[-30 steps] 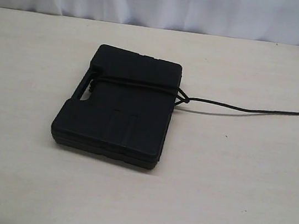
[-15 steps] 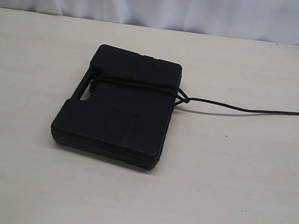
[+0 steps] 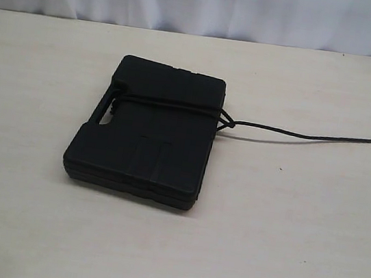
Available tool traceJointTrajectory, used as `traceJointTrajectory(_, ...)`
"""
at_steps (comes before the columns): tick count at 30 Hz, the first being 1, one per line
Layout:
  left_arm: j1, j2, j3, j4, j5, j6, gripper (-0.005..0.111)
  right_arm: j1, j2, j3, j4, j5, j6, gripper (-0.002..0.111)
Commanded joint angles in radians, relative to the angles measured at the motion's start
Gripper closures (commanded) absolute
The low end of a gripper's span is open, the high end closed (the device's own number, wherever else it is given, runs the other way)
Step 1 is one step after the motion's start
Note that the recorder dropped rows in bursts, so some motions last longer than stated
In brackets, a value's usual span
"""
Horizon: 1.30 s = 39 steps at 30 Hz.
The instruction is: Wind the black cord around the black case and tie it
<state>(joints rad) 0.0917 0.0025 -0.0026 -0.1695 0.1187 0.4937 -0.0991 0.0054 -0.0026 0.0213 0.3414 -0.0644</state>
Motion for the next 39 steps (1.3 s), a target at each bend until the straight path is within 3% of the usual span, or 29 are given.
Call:
traceJointTrajectory(1, 0.003, -0.003, 0.003, -0.010, 0.022, -0.073, 0.107, -0.006, -0.005, 0.003, -0.010, 0.001, 0.002, 0.104)
traceJointTrajectory(10, 0.003, -0.003, 0.003, -0.099, 0.101, -0.094, 0.107, -0.006, -0.005, 0.003, -0.010, 0.001, 0.002, 0.104)
traceJointTrajectory(11, 0.003, -0.003, 0.003, -0.074, 0.102, -0.120, 0.107, -0.006, -0.005, 0.003, -0.010, 0.001, 0.002, 0.104)
traceJointTrajectory(13, 0.003, -0.003, 0.003, 0.149, 0.107, -0.381, 0.107, -0.006, -0.005, 0.003, -0.010, 0.001, 0.002, 0.104)
traceJointTrajectory(15, 0.003, -0.003, 0.003, 0.187, 0.113, -0.435, 0.107, -0.006, -0.005, 0.003, -0.010, 0.001, 0.002, 0.104)
traceJointTrajectory(29, -0.003, -0.003, 0.003, 0.211, 0.182, -0.438, 0.107, -0.006, -0.005, 0.003, -0.010, 0.001, 0.002, 0.104)
traceJointTrajectory(35, -0.144, -0.003, 0.003, 0.211, 0.182, -0.438, 0.107, -0.006, -0.005, 0.003, -0.010, 0.001, 0.002, 0.104)
traceJointTrajectory(39, -0.163, -0.003, 0.003, 0.211, 0.182, -0.438, 0.107, -0.006, -0.005, 0.003, -0.010, 0.001, 0.002, 0.104)
